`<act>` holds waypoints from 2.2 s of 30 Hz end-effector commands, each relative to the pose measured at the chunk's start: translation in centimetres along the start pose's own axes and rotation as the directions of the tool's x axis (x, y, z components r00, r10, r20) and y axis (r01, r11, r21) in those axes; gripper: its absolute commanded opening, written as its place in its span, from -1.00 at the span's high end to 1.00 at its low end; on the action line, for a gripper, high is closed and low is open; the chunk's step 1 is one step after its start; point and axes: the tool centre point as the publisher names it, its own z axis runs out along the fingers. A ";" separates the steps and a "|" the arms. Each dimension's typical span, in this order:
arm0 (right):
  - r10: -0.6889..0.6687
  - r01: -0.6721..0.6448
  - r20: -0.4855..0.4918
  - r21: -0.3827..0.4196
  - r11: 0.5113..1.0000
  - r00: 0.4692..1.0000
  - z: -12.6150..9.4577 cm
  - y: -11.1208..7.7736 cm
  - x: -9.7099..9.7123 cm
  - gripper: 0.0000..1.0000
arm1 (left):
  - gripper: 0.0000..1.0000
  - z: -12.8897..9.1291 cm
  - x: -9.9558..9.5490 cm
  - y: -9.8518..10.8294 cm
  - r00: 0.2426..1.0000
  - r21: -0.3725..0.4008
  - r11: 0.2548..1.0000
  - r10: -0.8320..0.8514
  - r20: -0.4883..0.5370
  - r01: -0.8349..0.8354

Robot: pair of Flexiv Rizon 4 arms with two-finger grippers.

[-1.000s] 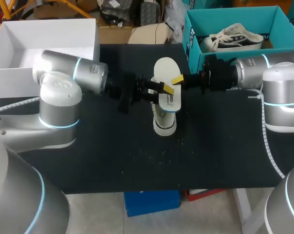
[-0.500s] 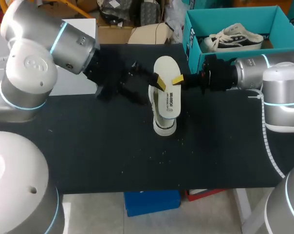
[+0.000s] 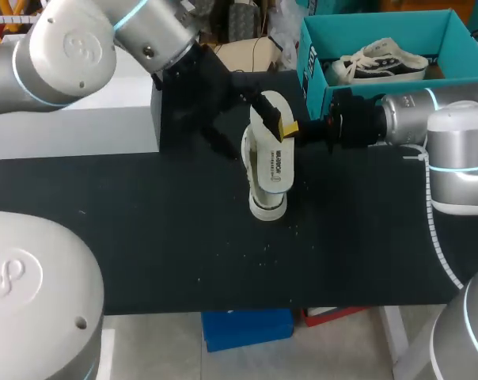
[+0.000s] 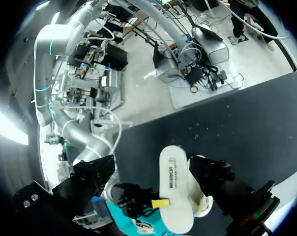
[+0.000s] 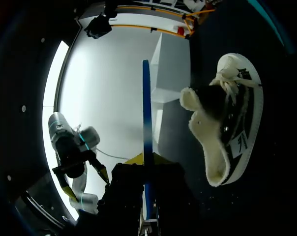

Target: Take the shoe out of the shoebox, open the shoe tongue, remove and reinsert the insole, then place the shoe into the shoebox

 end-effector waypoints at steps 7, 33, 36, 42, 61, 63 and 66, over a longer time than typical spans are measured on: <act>0.000 0.000 0.001 0.000 1.000 1.000 0.1 0.0 0.0 1.00 | -1.00 0.2 -1.4 0.4 0.812 0.007 1.000 -0.016 -0.584 0.025; 0.000 0.000 0.001 0.000 1.000 1.000 0.1 0.0 0.0 1.00 | -1.00 1.9 -1.7 2.3 0.893 -0.175 0.985 -0.088 -0.442 0.010; 0.000 0.000 0.001 0.000 1.000 1.000 0.1 0.0 0.0 1.00 | -1.00 2.5 -1.9 2.9 0.886 -0.167 0.986 -0.083 -0.457 0.006; 0.000 0.000 0.001 0.000 1.000 1.000 0.1 0.0 0.0 1.00 | -1.00 3.9 -1.7 4.0 0.872 -0.148 0.989 -0.084 -0.483 0.013; 0.000 0.000 0.001 0.000 1.000 1.000 0.1 0.0 0.0 1.00 | -1.00 3.3 0.4 9.1 0.855 -0.135 0.991 -0.090 -0.512 0.023; 0.000 0.000 0.001 0.000 1.000 1.000 0.1 0.0 0.0 1.00 | -1.00 2.9 0.6 10.1 0.852 -0.133 0.991 -0.084 -0.518 0.016; 0.000 0.000 0.001 0.000 1.000 1.000 0.1 0.0 0.0 1.00 | -1.00 2.5 1.2 11.8 0.850 -0.125 0.992 -0.070 -0.522 0.005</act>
